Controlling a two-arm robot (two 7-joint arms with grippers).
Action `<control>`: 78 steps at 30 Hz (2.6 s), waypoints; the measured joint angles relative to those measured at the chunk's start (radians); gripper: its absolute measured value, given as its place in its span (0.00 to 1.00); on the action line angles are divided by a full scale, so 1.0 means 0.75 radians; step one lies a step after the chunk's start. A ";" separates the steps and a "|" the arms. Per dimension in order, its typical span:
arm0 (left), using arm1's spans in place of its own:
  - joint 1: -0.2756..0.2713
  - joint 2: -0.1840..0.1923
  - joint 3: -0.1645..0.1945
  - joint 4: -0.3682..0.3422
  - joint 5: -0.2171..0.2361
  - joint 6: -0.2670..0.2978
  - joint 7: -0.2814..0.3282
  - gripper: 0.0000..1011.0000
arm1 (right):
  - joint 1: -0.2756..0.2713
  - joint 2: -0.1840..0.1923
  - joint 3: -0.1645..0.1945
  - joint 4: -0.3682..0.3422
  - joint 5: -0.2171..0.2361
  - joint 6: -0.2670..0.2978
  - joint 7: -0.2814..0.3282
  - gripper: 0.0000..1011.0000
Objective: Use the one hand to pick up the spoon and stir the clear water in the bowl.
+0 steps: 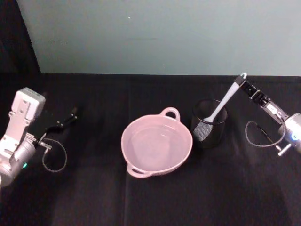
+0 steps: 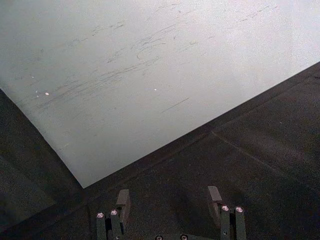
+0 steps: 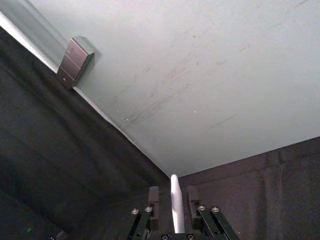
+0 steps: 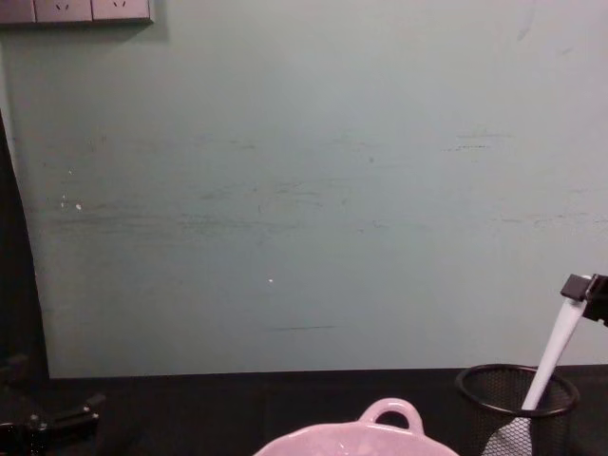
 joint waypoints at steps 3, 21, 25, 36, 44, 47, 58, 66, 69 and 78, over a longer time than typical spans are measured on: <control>0.000 0.000 0.000 0.000 0.000 0.000 0.000 1.00 | 0.001 0.004 -0.008 0.006 0.008 -0.004 0.002 0.24; 0.000 0.000 0.000 0.000 0.000 0.000 0.000 1.00 | -0.021 0.105 -0.041 -0.179 -0.103 -0.097 -0.037 0.10; 0.000 0.000 0.000 0.000 0.000 0.000 0.000 1.00 | -0.020 0.139 -0.046 -0.247 -0.151 -0.099 -0.045 0.10; 0.000 0.000 0.000 0.000 0.000 0.000 0.000 1.00 | 0.060 0.263 -0.100 -0.458 -0.309 0.009 -0.073 0.10; 0.000 0.000 0.000 0.000 0.000 0.000 0.000 1.00 | 0.136 0.355 -0.151 -0.561 -0.408 0.113 -0.041 0.10; 0.000 0.000 0.000 0.000 0.000 0.000 0.000 1.00 | 0.145 0.366 -0.151 -0.575 -0.420 0.117 -0.037 0.10; 0.000 0.000 0.000 0.000 0.000 0.000 0.000 1.00 | 0.153 0.367 -0.125 -0.592 -0.436 0.094 -0.033 0.10; 0.000 0.000 0.000 0.000 0.000 0.000 0.000 1.00 | 0.152 0.366 -0.125 -0.590 -0.435 0.094 -0.033 0.10; 0.000 0.000 0.000 0.000 0.000 0.000 0.000 1.00 | 0.152 0.366 -0.125 -0.590 -0.434 0.094 -0.033 0.10; 0.000 0.000 0.000 0.000 0.000 0.000 0.000 1.00 | 0.151 0.365 -0.126 -0.588 -0.432 0.095 -0.033 0.10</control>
